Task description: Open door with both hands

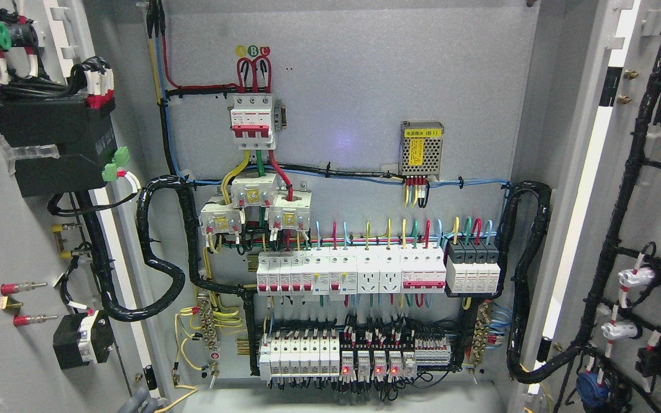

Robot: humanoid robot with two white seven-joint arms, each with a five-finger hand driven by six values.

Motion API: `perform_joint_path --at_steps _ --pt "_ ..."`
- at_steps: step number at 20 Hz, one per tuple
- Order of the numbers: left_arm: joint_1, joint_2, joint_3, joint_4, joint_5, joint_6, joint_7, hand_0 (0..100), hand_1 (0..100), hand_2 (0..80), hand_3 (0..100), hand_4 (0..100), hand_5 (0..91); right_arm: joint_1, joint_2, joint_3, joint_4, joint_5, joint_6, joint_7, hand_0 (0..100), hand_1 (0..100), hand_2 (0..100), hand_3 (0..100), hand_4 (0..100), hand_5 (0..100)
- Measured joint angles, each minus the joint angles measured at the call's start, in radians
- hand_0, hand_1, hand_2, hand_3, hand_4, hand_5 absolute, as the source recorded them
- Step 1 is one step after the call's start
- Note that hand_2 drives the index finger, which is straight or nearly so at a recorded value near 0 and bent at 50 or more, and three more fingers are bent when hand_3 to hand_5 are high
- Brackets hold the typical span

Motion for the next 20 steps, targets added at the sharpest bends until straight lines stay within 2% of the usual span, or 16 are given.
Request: perform_joint_path --at_steps 20 --pt "0.047 0.069 0.134 0.001 0.102 -0.005 -0.002 0 0 0.0 0 0 0.0 0.071 0.004 -0.056 0.001 -0.056 0.000 0.006 19 0 0 0 0 0"
